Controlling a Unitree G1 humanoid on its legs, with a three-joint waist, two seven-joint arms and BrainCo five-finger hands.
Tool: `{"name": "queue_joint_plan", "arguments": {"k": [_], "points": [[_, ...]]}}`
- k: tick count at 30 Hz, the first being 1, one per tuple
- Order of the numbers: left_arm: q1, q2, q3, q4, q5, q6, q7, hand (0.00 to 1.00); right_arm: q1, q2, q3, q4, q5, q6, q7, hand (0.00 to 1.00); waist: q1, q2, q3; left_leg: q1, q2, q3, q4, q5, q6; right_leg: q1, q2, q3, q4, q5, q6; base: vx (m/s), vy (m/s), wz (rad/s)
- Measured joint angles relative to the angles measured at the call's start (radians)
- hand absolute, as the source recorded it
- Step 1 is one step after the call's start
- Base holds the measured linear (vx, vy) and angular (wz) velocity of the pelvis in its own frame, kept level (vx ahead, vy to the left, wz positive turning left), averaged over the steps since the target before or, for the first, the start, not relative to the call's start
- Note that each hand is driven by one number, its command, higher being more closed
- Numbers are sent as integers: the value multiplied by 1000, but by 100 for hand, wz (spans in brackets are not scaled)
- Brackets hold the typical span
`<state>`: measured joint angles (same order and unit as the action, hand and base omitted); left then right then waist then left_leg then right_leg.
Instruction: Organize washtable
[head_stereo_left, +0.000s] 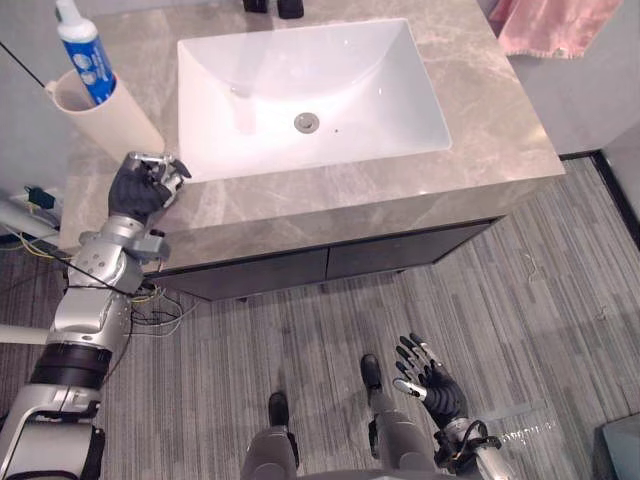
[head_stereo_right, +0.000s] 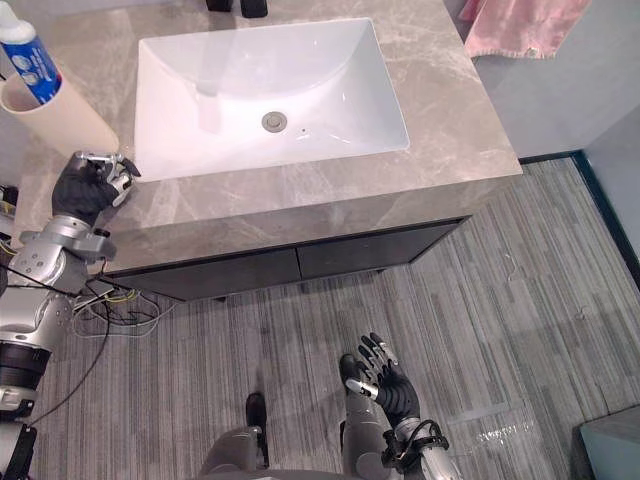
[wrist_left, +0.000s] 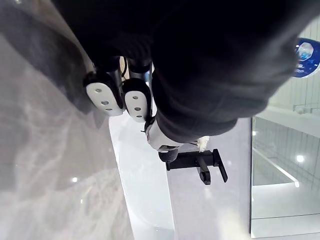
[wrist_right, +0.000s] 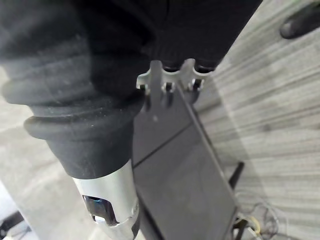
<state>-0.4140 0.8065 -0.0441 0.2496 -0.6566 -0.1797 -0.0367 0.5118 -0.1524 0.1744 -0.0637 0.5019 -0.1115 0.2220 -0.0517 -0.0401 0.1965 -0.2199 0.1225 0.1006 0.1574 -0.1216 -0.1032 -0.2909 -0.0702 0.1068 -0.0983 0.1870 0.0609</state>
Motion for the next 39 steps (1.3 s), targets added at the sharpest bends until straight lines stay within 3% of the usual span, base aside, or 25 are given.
{"name": "queue_joint_plan", "arguments": {"k": [11,28,35,39], "points": [[-122,-15,14,37,-1,-36,42,100,-2,6,-2,-41,0,0,-2,0,-15,-10,45,-53,3,3,36,-15,-1,-41,2,7,0,7,0,-7,-1,-1],[-199,-14,46,67,-9,-43,35,100,-3,5,3,-42,0,0,-2,0,5,-13,63,-121,17,17,115,-53,-3,-83,15,30,0,17,-12,-10,-10,-4],[-174,-6,34,44,-23,-42,27,100,-2,6,12,-42,0,0,-1,0,2,-13,63,-116,18,18,122,-55,-2,-76,15,31,0,18,-14,-2,-2,-1],[-20,-3,19,-103,-47,-44,-28,100,-3,7,10,-42,0,0,-1,0,2,-13,62,-76,18,23,104,-55,-2,-48,16,31,0,17,-13,1,-4,-3]]}}
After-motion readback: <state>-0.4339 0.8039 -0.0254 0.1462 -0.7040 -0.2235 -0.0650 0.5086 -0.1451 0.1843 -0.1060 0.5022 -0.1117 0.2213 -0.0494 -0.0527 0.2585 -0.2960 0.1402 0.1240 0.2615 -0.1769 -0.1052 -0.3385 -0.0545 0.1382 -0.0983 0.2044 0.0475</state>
